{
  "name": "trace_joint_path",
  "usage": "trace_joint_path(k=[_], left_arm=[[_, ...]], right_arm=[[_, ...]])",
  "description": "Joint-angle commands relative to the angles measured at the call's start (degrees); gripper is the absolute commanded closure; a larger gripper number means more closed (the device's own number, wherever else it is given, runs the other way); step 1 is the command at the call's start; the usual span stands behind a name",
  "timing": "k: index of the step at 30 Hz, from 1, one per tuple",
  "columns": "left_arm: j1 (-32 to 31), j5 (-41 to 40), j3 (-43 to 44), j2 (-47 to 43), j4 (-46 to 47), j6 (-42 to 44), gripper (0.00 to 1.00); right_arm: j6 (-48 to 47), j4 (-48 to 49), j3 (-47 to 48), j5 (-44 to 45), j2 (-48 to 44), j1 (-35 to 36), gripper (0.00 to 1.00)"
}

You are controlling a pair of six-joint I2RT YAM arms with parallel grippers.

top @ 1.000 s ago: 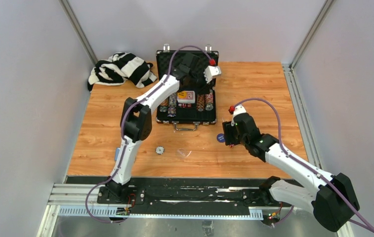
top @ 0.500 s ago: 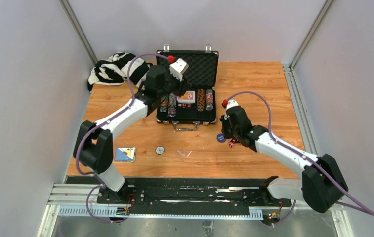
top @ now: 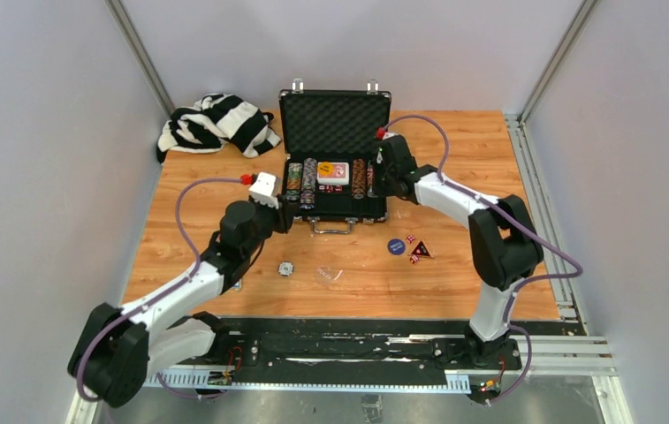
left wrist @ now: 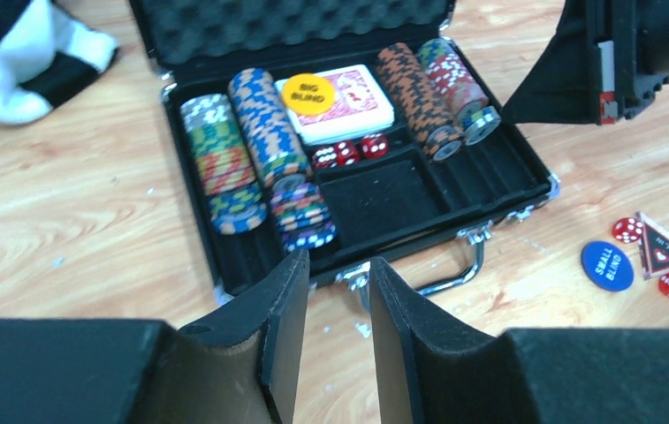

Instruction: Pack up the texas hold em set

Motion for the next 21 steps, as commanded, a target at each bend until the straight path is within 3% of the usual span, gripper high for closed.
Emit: trace_joint_path(k=[1,7,21], left_arm=[[-0.25,-6.89,-6.06,-8.96,3.66,-0.12,0.64],[-0.25,-8.78,-5.13,-9.39,-1.45,1.68,0.64],[-0.25,-6.44,-5.0,-5.97,-1.53,0.84,0.65]], right_arm=[[0.38,-6.14,5.32,-3.31,4.18,-1.0,0.99],[-0.23,-6.84,7.22,-3.6,7.43,-1.76,0.99],[-1.54,-9.29,13.56,-7.97,12.49,-5.71,0.99]])
